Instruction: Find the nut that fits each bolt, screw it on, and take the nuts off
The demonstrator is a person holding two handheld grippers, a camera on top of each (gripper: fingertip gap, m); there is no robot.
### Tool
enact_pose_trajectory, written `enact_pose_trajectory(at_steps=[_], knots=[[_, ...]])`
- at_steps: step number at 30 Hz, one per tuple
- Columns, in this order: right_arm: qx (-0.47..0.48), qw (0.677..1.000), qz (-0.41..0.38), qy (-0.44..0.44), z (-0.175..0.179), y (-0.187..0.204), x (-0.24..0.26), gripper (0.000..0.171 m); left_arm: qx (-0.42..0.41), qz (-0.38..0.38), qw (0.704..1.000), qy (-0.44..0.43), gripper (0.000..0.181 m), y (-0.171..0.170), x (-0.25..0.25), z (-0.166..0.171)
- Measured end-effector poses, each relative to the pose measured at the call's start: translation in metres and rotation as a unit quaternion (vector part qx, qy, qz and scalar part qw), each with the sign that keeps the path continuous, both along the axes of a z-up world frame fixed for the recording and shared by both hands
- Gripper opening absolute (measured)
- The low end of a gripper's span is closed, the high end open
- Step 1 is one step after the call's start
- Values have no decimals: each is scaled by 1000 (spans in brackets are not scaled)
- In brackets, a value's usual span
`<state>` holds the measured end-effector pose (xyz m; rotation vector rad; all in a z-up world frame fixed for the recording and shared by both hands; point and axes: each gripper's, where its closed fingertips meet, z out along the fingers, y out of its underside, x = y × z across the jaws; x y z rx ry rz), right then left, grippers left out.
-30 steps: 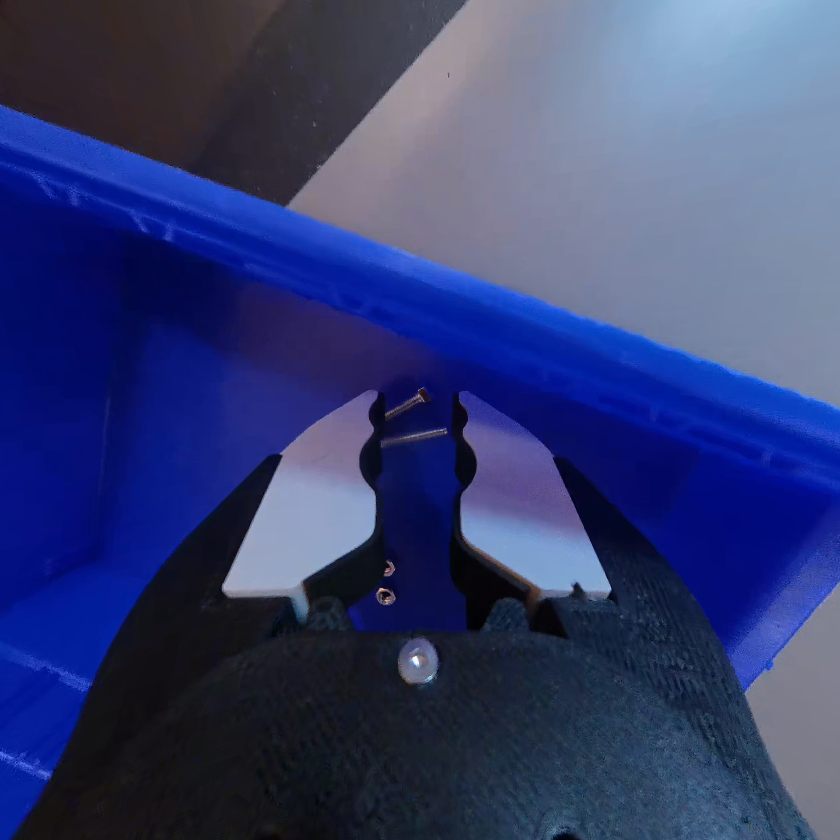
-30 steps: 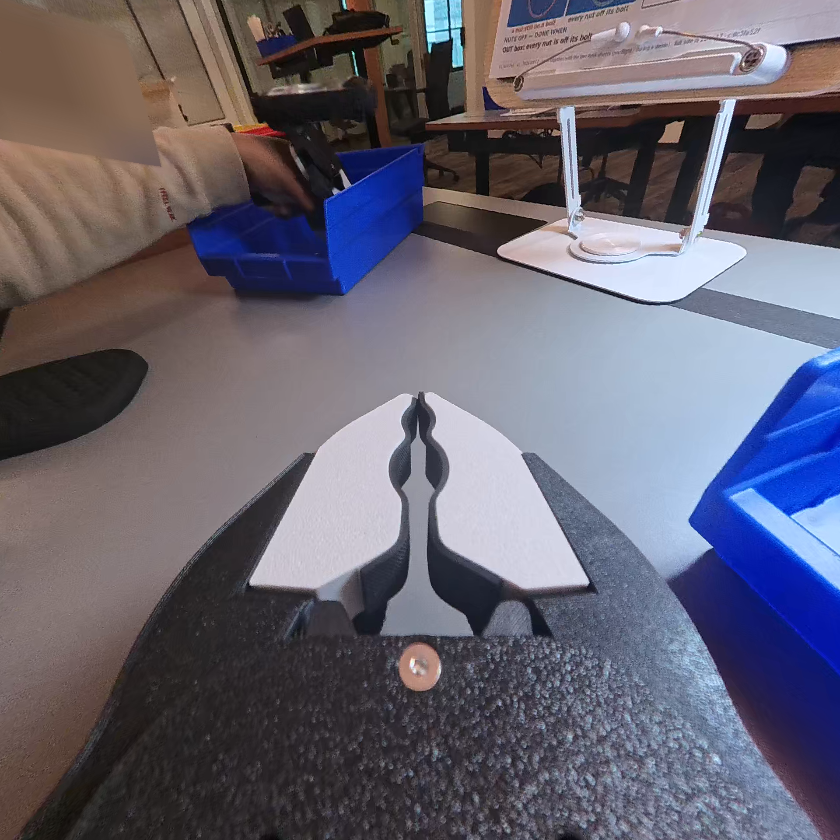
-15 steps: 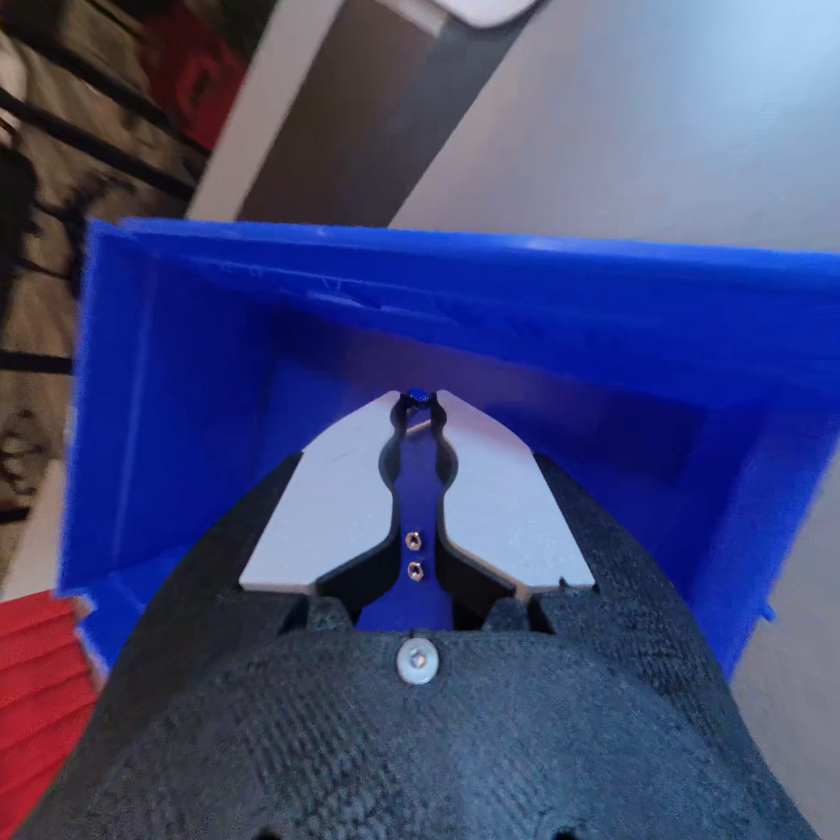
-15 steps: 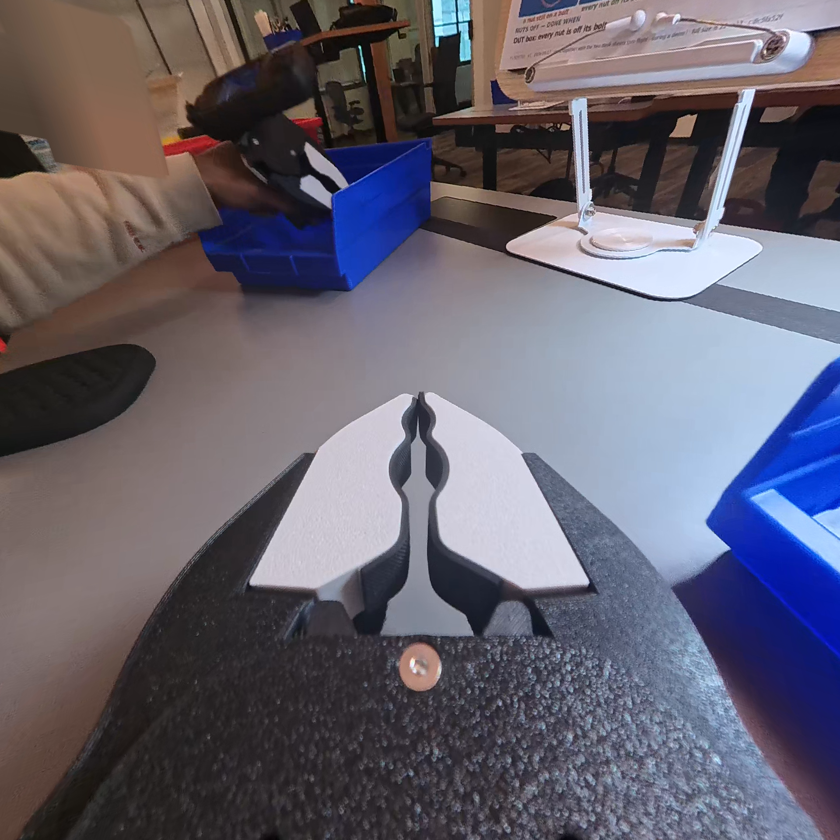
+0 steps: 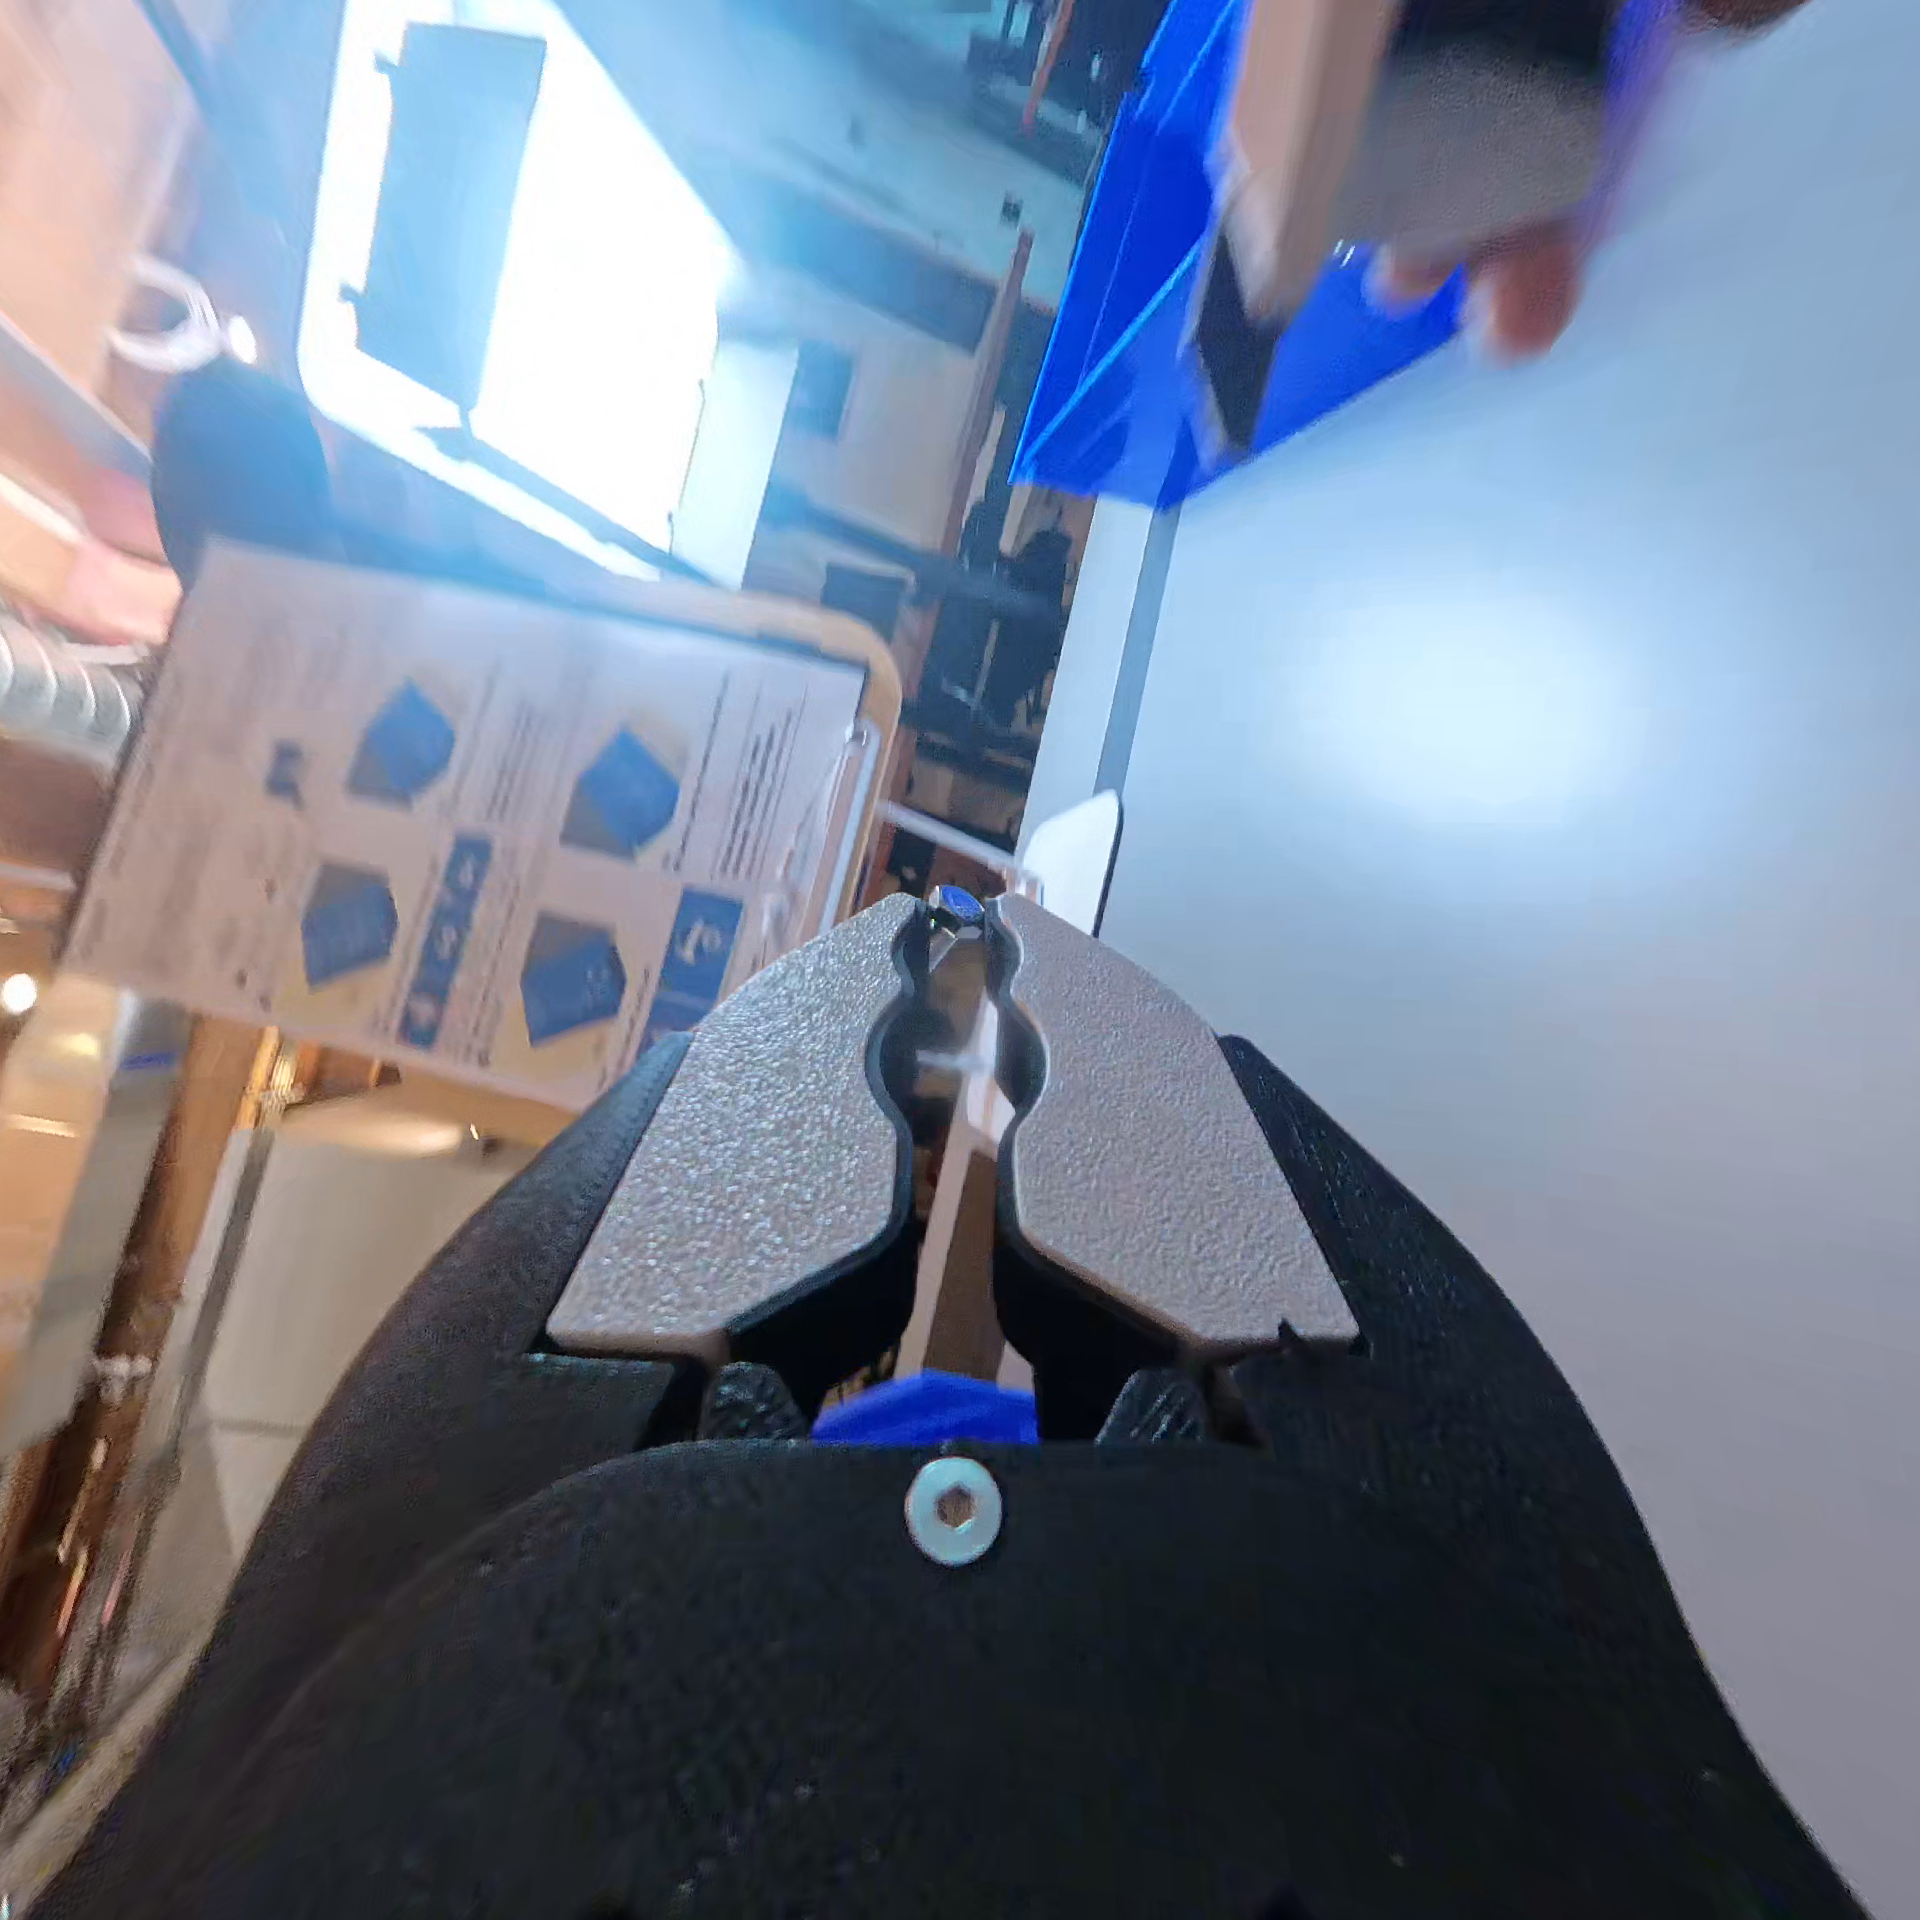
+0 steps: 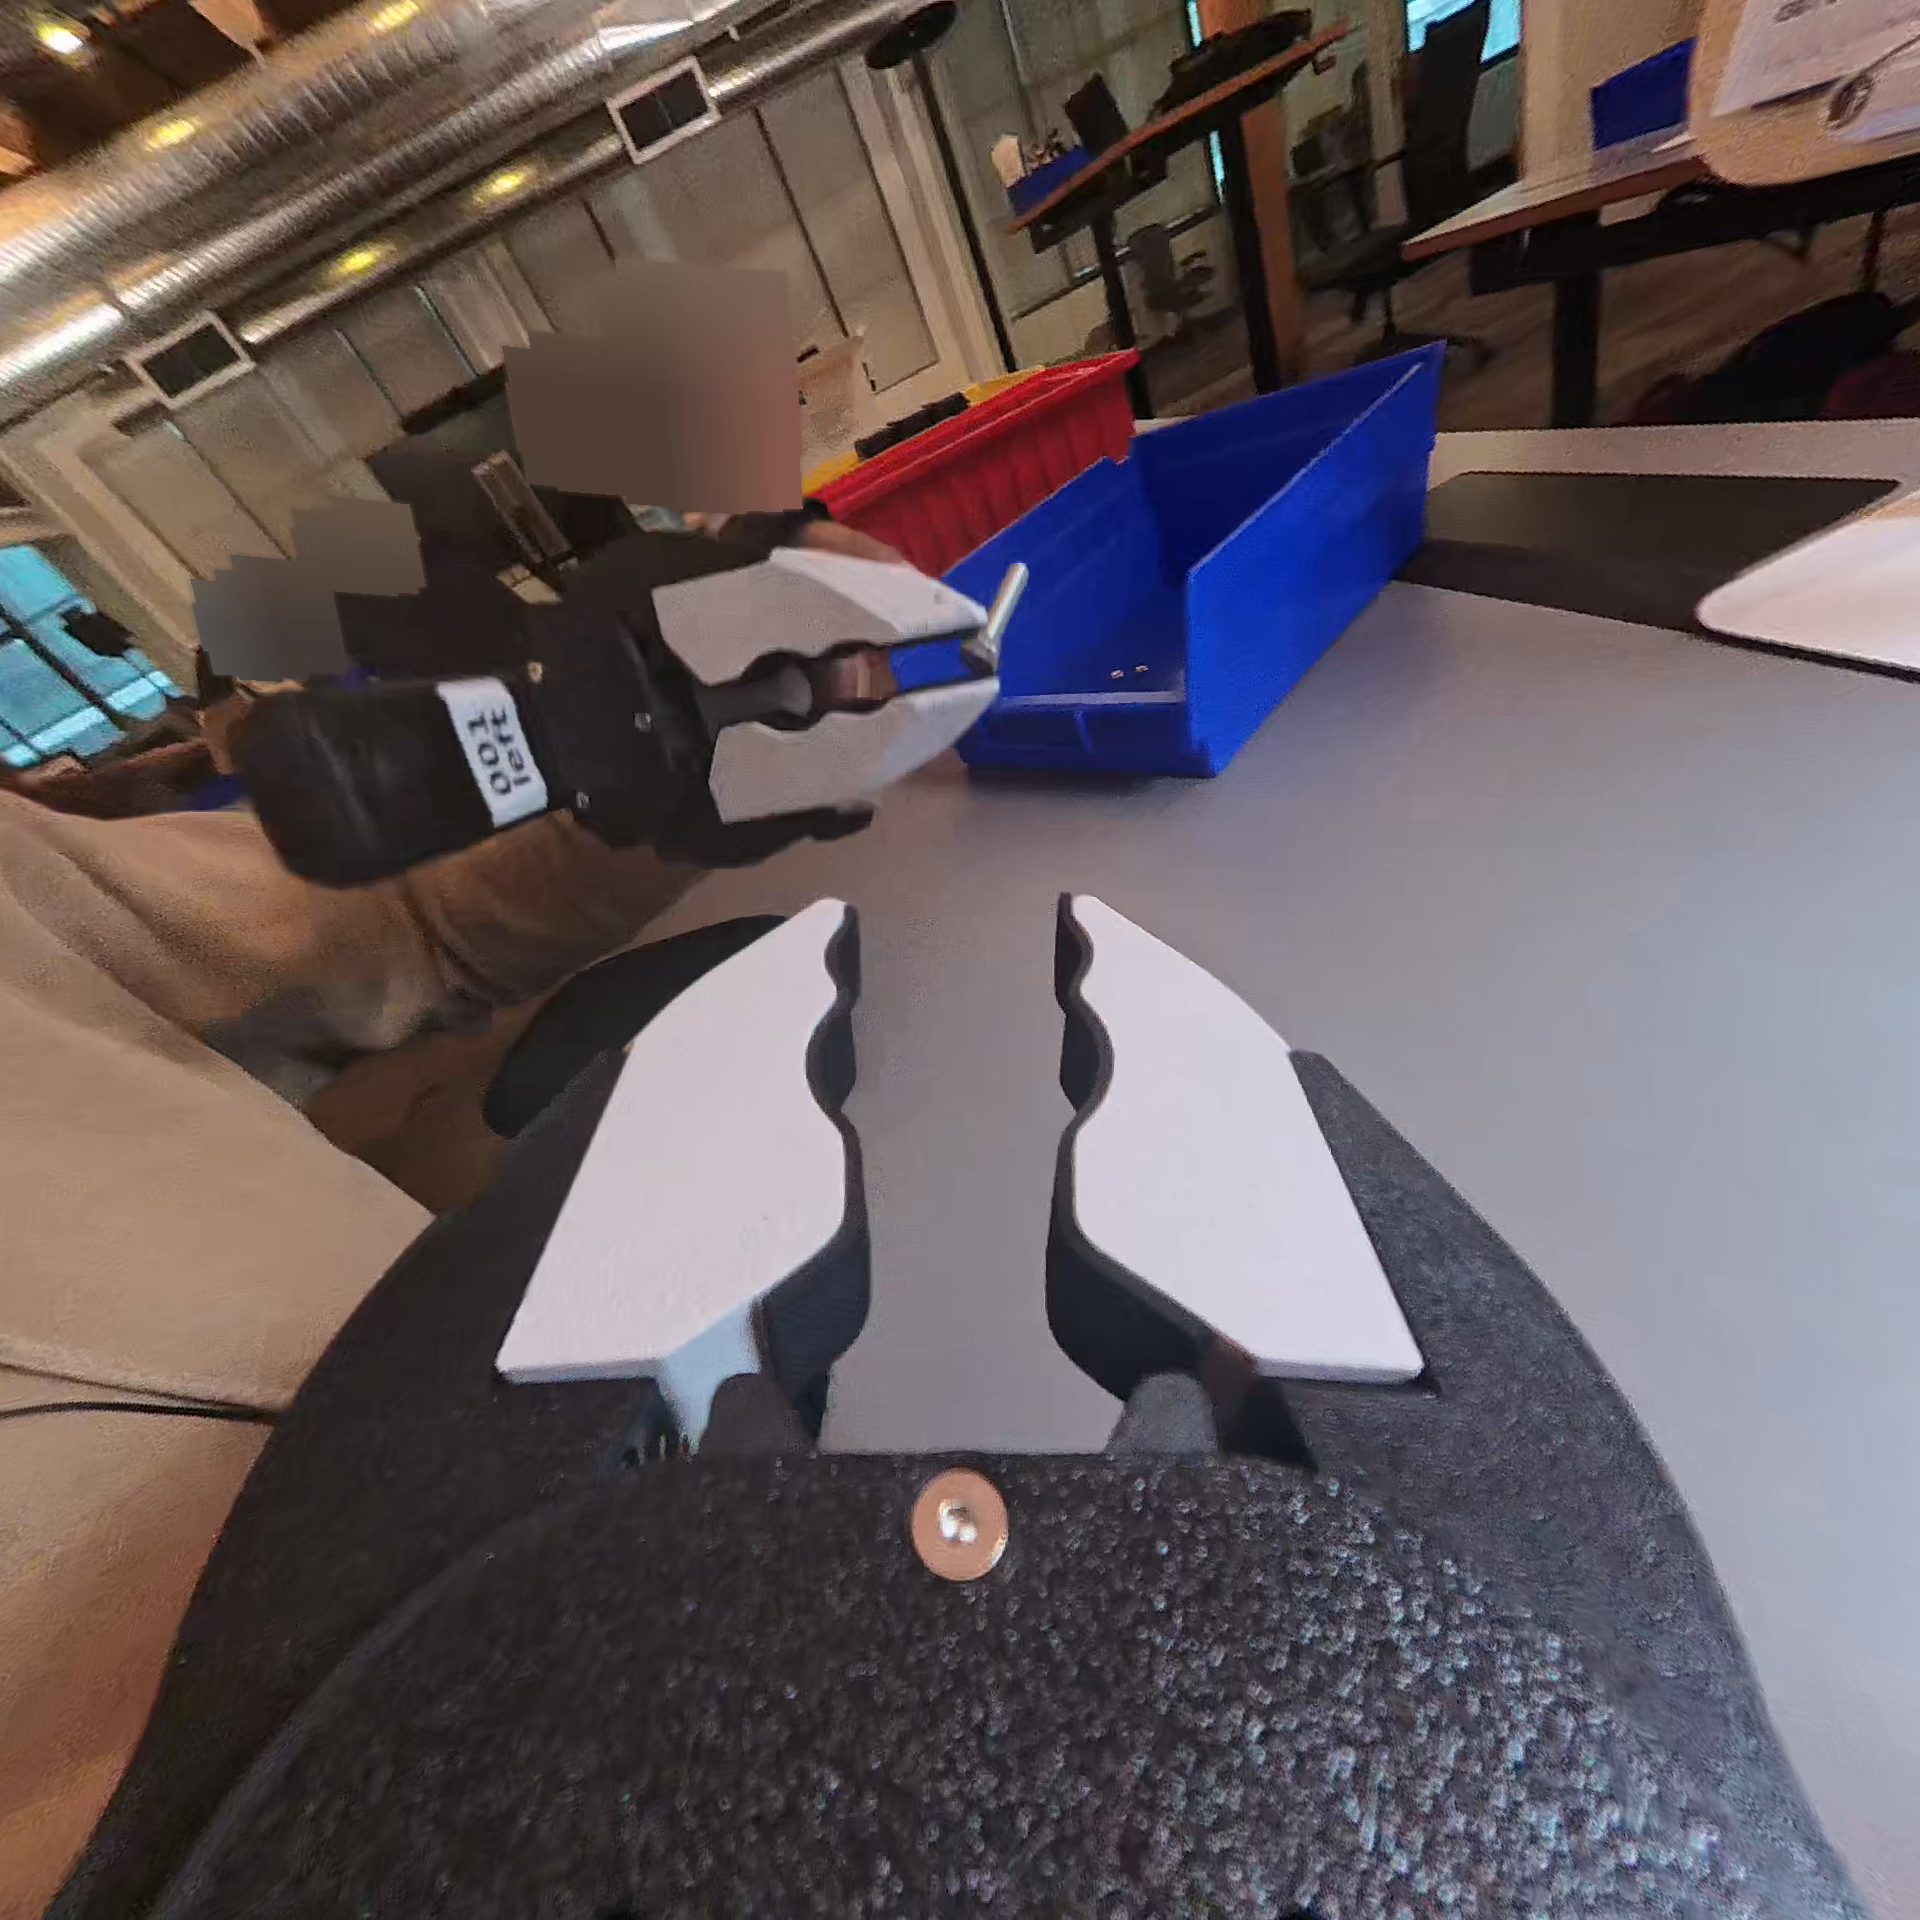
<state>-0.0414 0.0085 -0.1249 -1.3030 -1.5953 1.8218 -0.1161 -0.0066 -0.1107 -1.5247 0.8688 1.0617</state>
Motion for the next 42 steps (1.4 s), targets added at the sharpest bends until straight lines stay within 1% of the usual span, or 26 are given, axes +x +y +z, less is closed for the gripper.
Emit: enact_pose_trajectory(at_steps=[1,4,8,11,15,16,21,22,24,28,29,30,31,32,33,34,35,36,37,38,39,40,42], knots=[[-1,1000,6,-1,3,-6,-2,38,4,-16,1000,11,9,4,15,-1],[10,1000,-1,3,7,-15,-8,36,5,-54,998,31,10,14,49,-7],[1,1000,-8,-6,6,-14,-10,29,14,-85,995,42,9,20,73,-10],[-38,999,26,-11,6,-20,-4,17,20,-95,994,43,10,19,77,-12],[-101,991,87,-7,10,-29,4,16,40,-124,991,42,10,12,86,-6],[-111,989,95,-4,11,-29,5,10,44,-131,990,39,10,11,89,-5],[-124,985,120,19,12,-33,10,8,47,-155,987,17,10,6,94,-4],[-124,984,123,24,12,-34,11,7,47,-162,986,3,10,5,95,-4],[-121,984,128,37,13,-35,13,6,34,-181,981,-60,12,3,96,-3],[-93,987,110,71,16,-29,13,5,14,-217,952,-214,18,-2,93,5],[-87,987,105,81,17,-28,14,5,10,-225,942,-250,19,-3,91,6],[-74,988,99,94,19,-26,15,5,0,-238,925,-297,19,-5,91,8],[-50,989,90,108,19,-26,15,5,-22,-255,897,-361,16,-7,91,8],[-10,989,79,126,18,-26,16,5,-46,-258,862,-434,16,-5,88,8],[42,986,68,147,17,-27,17,5,-67,-247,821,-511,22,-1,82,7],[97,979,58,168,16,-30,18,5,-88,-259,767,-580,28,-1,81,8],[147,970,49,186,15,-33,19,5,-102,-279,710,-639,29,-3,82,12],[187,961,40,200,14,-36,20,5,-113,-292,664,-680,29,-4,82,15],[217,953,34,210,13,-39,20,5,-127,-303,632,-702,29,-5,83,16],[240,946,30,218,12,-41,20,5,-136,-312,612,-714,28,-6,85,16],[261,939,25,223,11,-43,20,5,-142,-317,603,-718,26,-7,87,16],[281,932,21,226,9,-43,20,5,-152,-321,602,-715,22,-9,90,14],[309,923,17,230,6,-44,19,5,-156,-321,615,-703,11,-9,95,12]])
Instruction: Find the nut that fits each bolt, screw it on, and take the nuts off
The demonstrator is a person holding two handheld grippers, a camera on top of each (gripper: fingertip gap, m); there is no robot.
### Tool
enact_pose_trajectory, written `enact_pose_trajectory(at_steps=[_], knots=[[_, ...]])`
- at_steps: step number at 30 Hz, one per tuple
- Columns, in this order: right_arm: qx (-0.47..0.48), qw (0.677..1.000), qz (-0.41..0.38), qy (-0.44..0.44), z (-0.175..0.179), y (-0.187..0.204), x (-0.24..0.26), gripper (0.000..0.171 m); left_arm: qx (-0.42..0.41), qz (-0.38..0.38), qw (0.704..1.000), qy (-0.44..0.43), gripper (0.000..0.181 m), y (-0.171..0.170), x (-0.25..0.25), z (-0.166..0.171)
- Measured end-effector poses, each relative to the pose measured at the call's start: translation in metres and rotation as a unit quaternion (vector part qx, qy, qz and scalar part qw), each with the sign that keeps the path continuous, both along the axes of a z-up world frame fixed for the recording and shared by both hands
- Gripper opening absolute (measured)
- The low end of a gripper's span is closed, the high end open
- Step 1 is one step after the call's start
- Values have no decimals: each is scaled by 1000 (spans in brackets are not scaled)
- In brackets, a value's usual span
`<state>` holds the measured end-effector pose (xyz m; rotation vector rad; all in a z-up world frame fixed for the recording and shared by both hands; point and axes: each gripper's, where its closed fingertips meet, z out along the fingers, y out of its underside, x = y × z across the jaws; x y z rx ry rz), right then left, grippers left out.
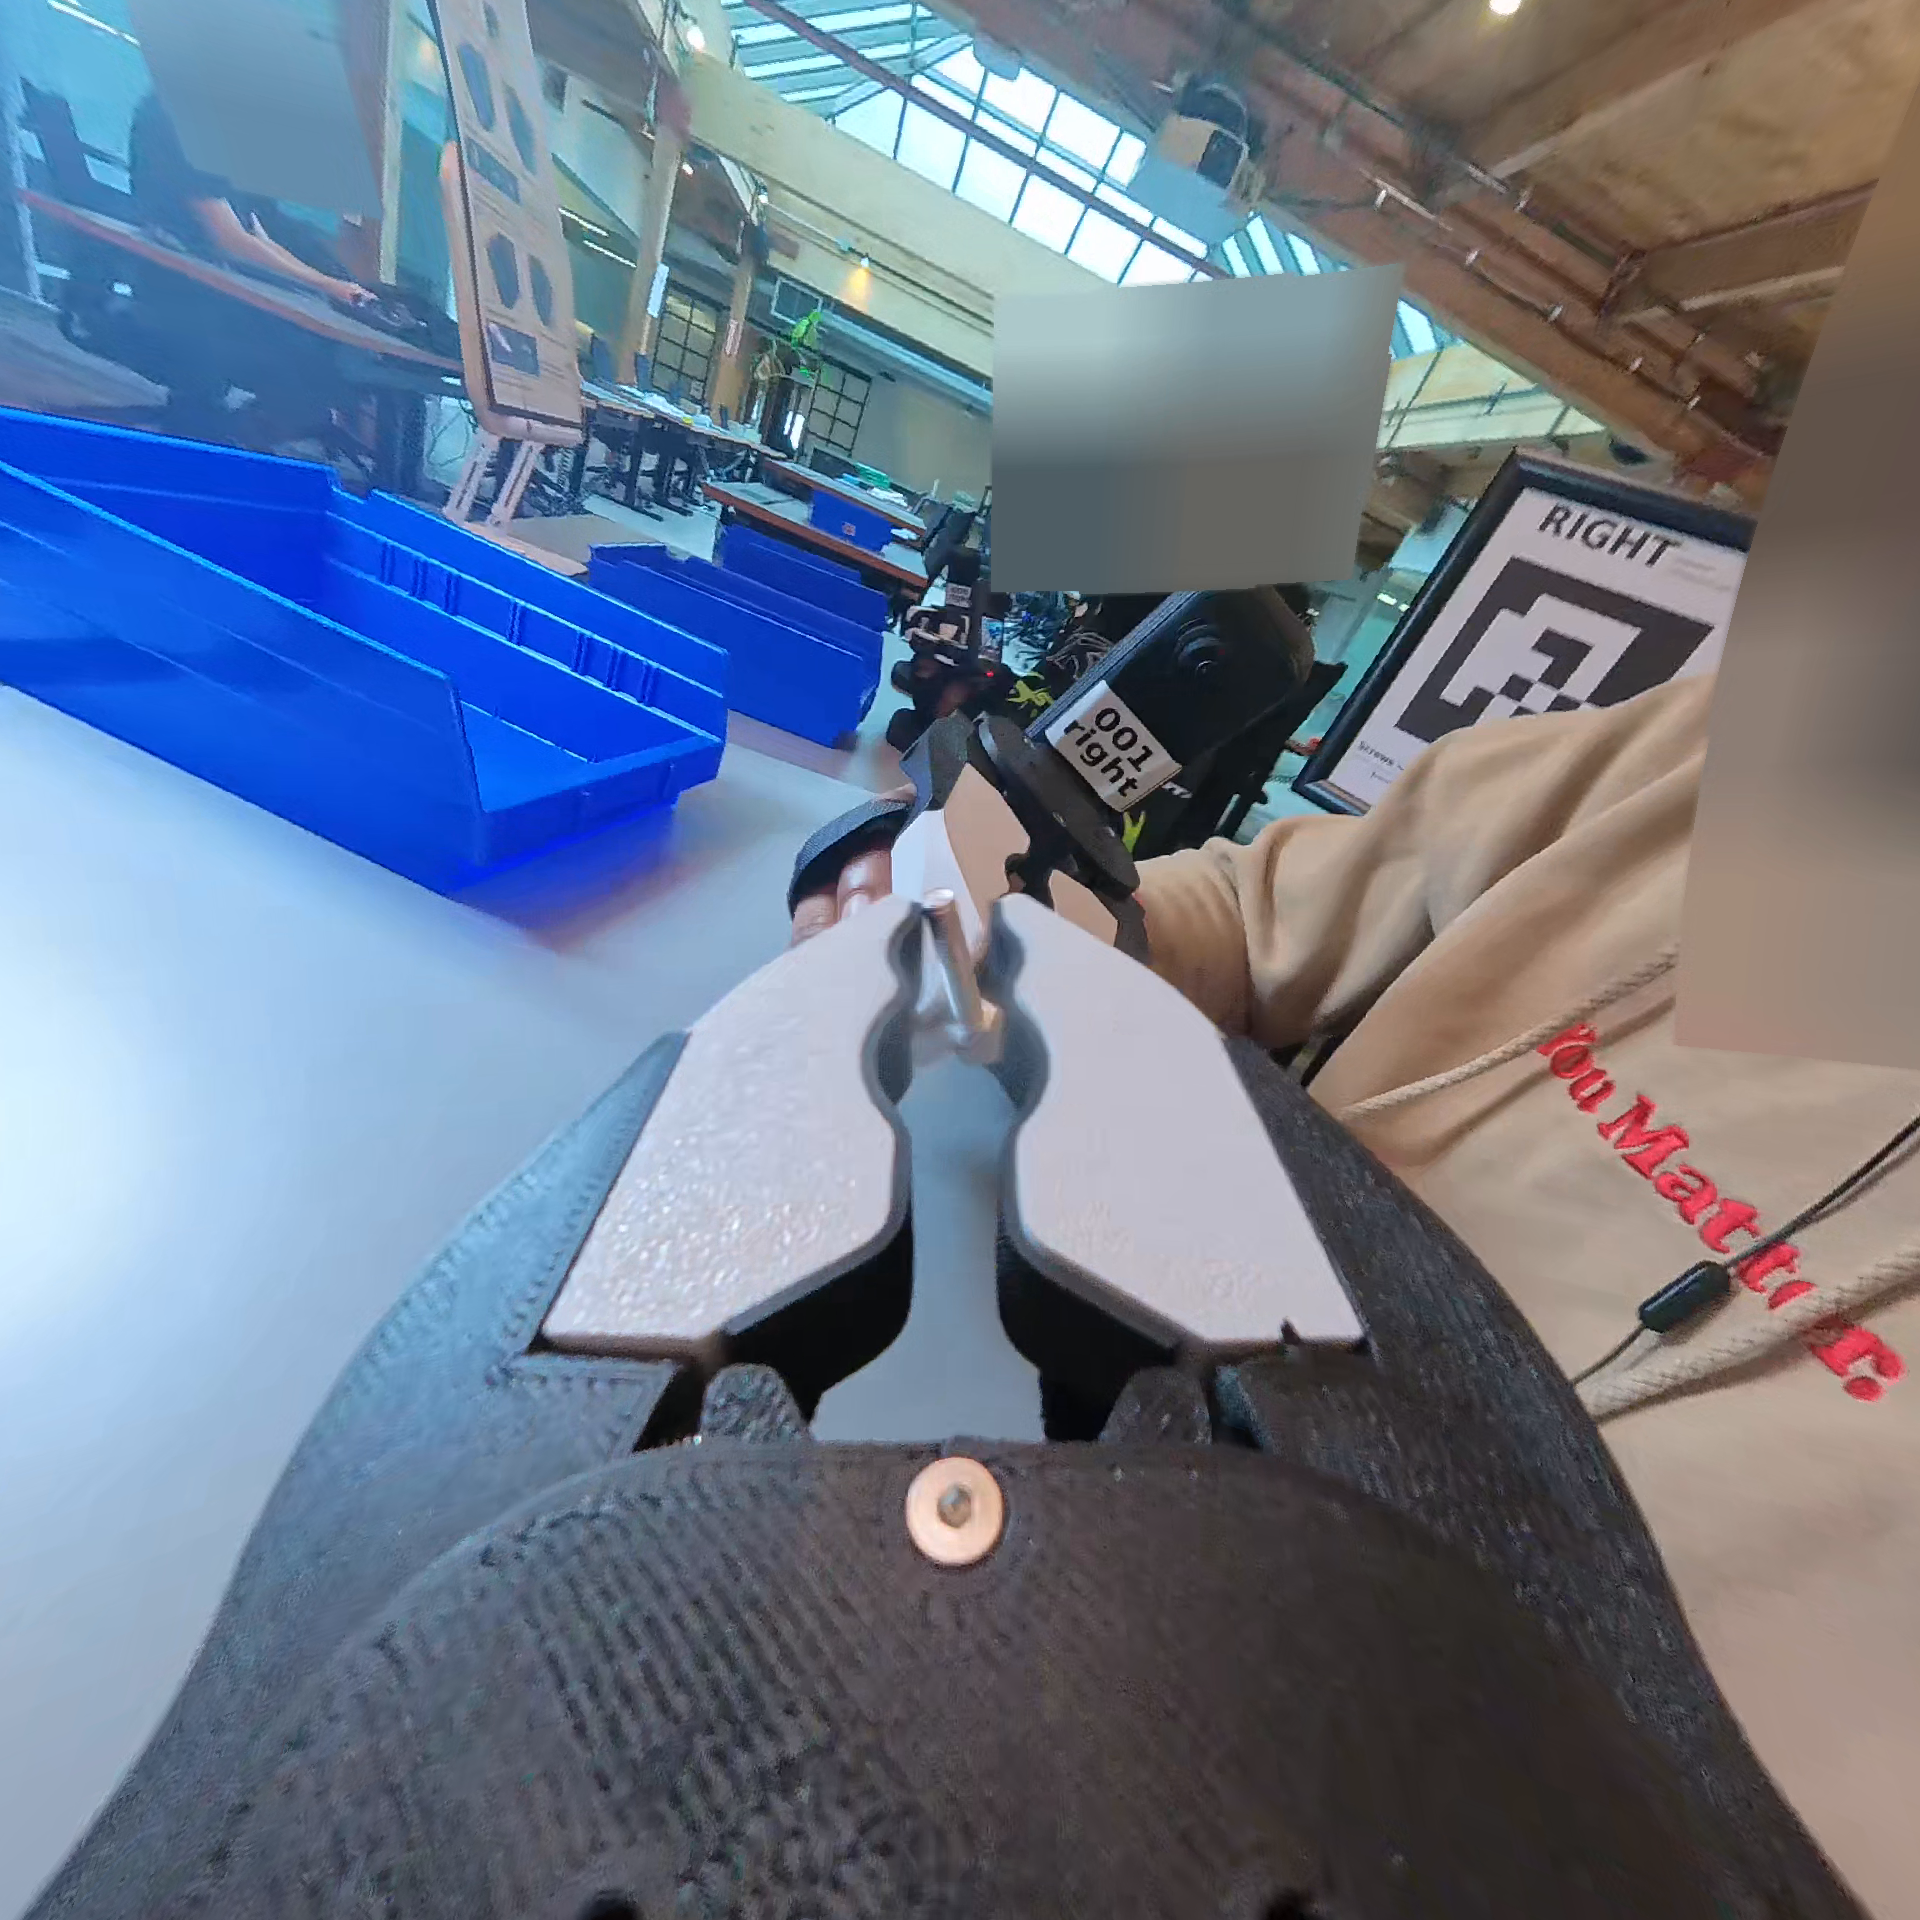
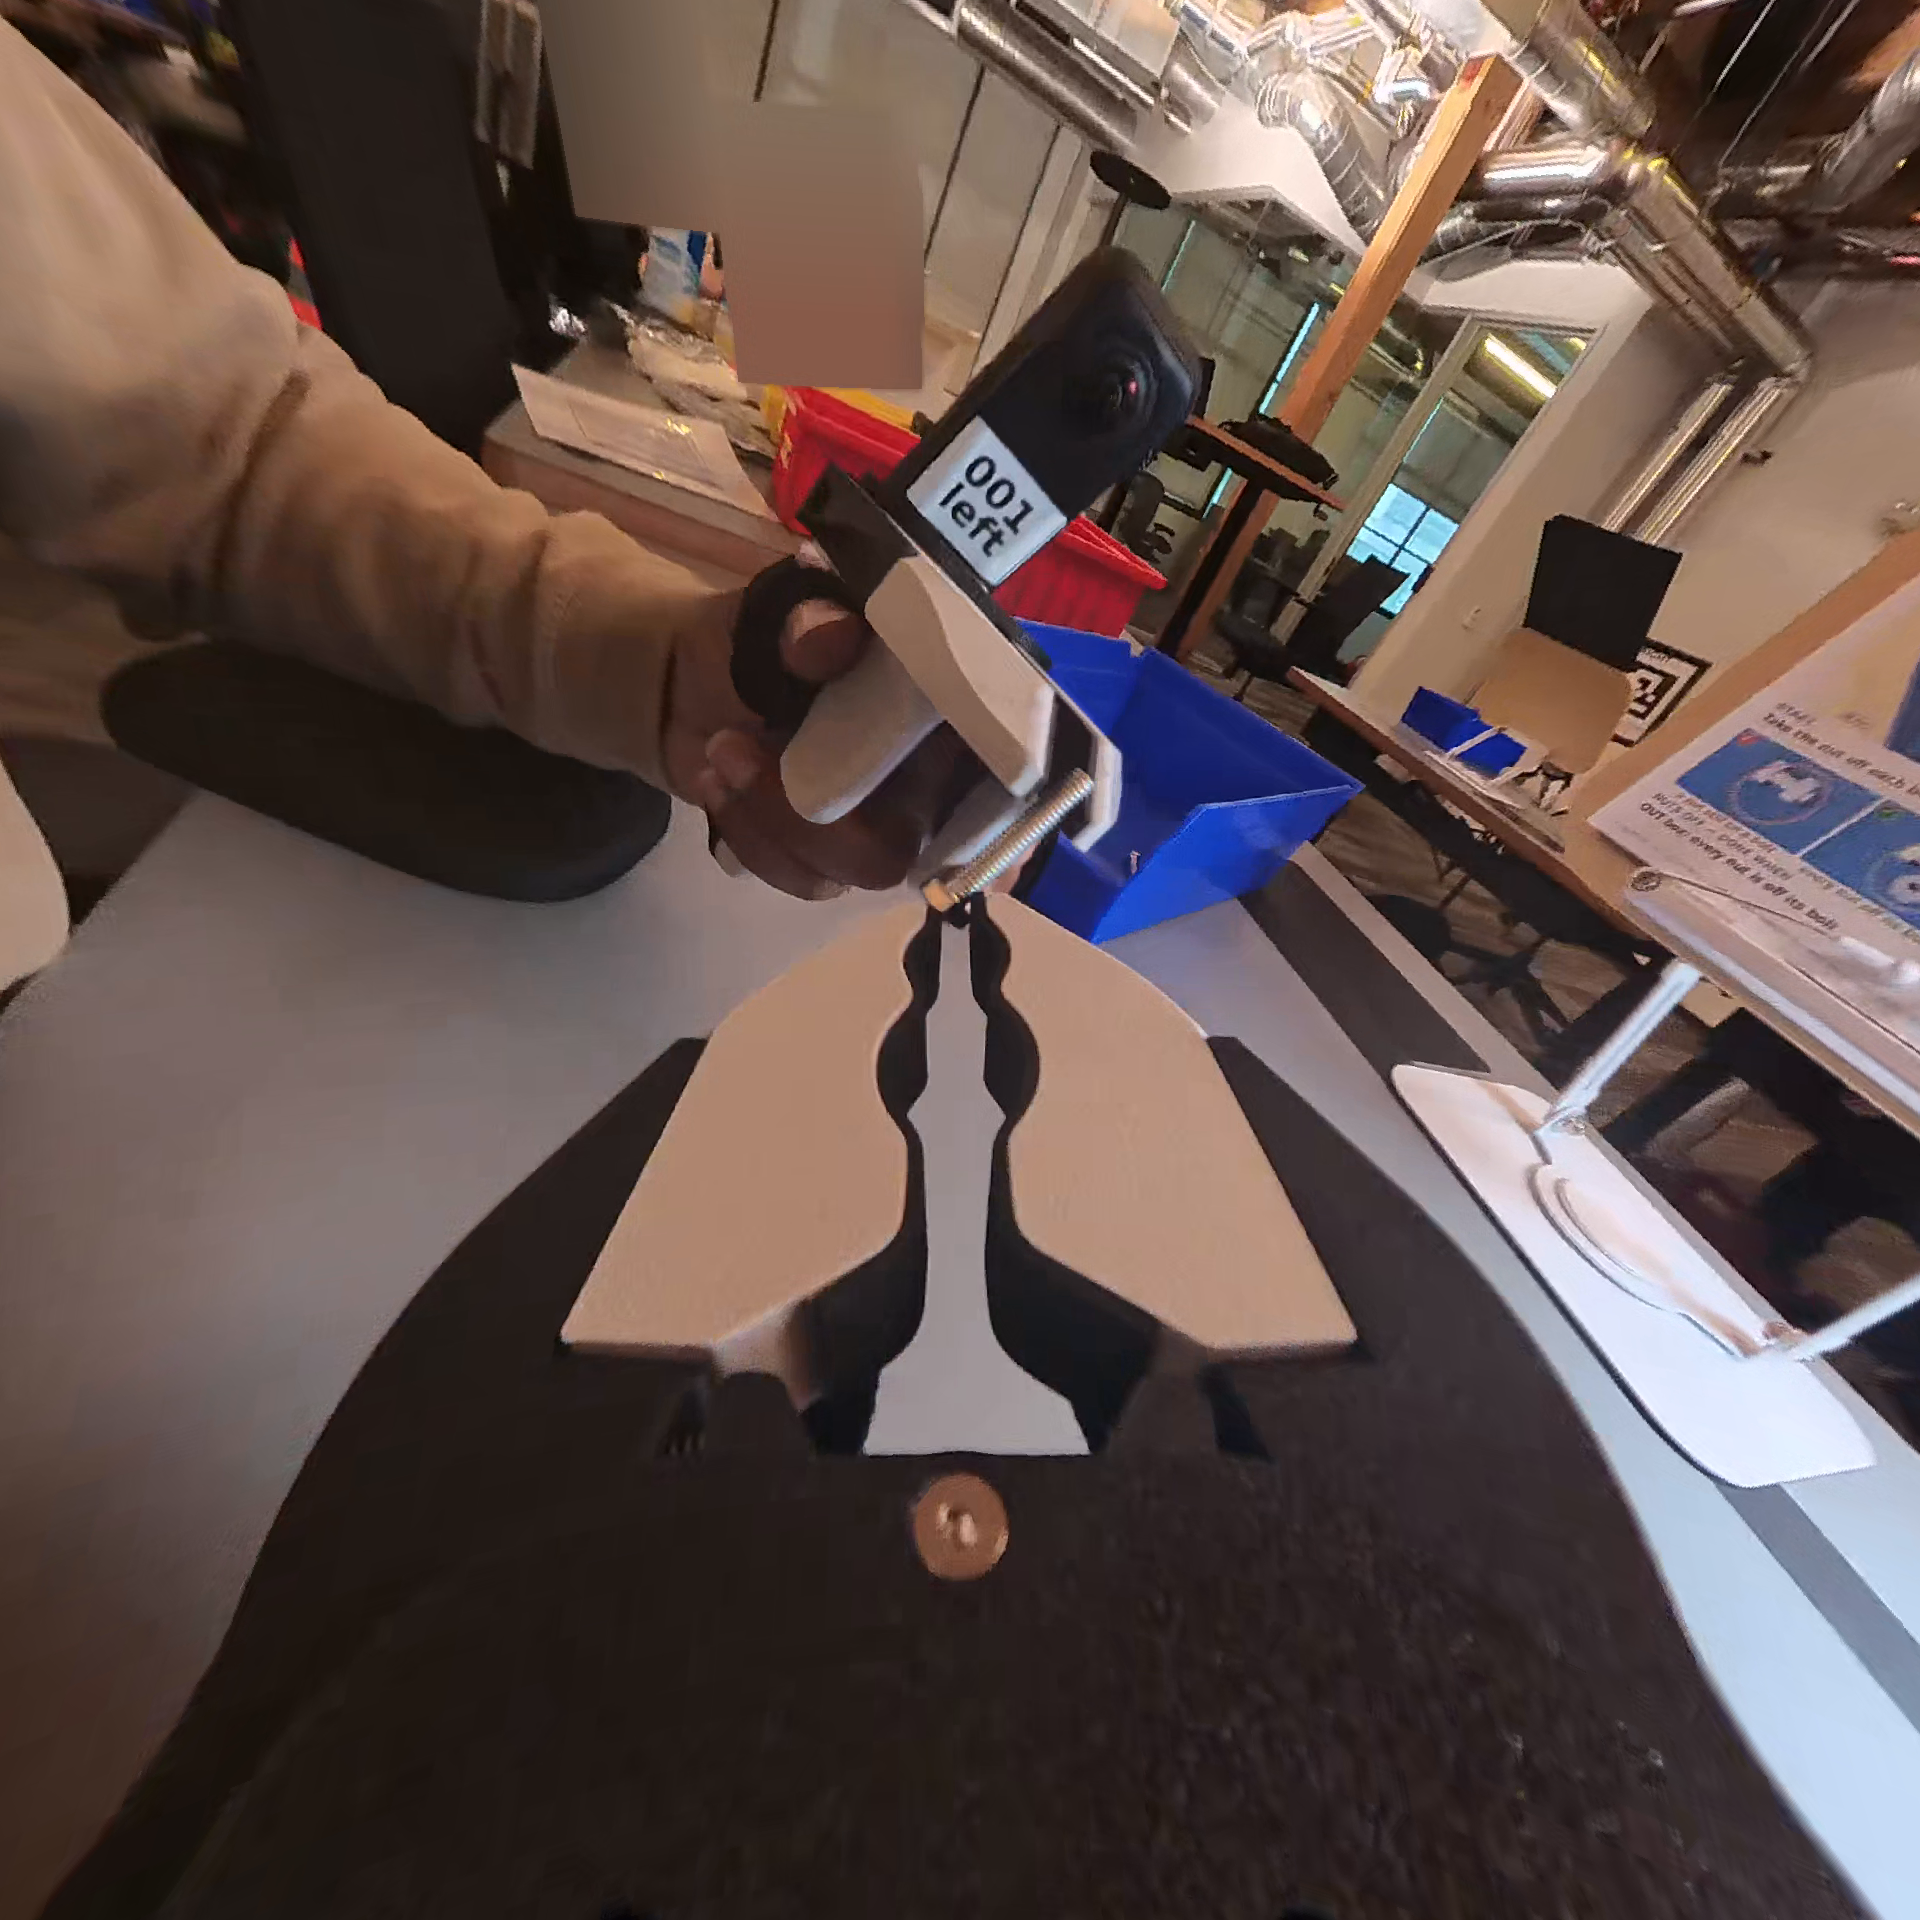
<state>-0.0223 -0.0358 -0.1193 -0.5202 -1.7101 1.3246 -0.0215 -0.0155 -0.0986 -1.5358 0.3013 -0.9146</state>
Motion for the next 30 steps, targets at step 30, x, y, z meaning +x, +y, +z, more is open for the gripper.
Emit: enact_pose_trajectory(at_steps=[30], knots=[[-142,986,4,-90,-8,2,-14,10,90,90,979,158,5,1,1,1]])
